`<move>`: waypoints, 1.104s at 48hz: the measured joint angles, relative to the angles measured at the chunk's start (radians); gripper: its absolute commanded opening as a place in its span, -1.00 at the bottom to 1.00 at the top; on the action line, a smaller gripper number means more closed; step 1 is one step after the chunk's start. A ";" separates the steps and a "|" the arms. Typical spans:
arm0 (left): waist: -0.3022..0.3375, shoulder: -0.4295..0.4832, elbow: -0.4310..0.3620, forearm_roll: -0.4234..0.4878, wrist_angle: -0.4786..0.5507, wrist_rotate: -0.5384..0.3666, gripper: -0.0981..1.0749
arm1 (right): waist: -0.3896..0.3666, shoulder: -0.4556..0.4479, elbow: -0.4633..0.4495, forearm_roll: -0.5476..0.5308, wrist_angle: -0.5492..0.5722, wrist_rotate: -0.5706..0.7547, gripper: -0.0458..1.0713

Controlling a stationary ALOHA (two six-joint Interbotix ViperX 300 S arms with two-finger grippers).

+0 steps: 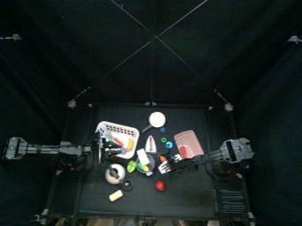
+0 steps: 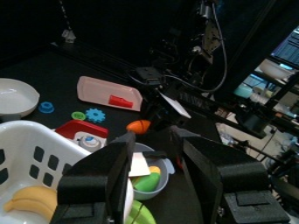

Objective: Place carrot on plate

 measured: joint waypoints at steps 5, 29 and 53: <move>0.000 0.000 0.000 0.000 0.000 0.000 0.51 | 0.000 -0.002 -0.002 -0.006 0.003 0.005 0.27; 0.002 0.000 0.002 0.000 0.000 0.000 0.51 | -0.100 -0.244 0.212 -0.112 0.052 0.259 0.27; 0.012 -0.002 0.005 0.000 0.000 0.002 0.51 | -0.198 -0.492 0.468 -0.091 0.072 0.330 0.32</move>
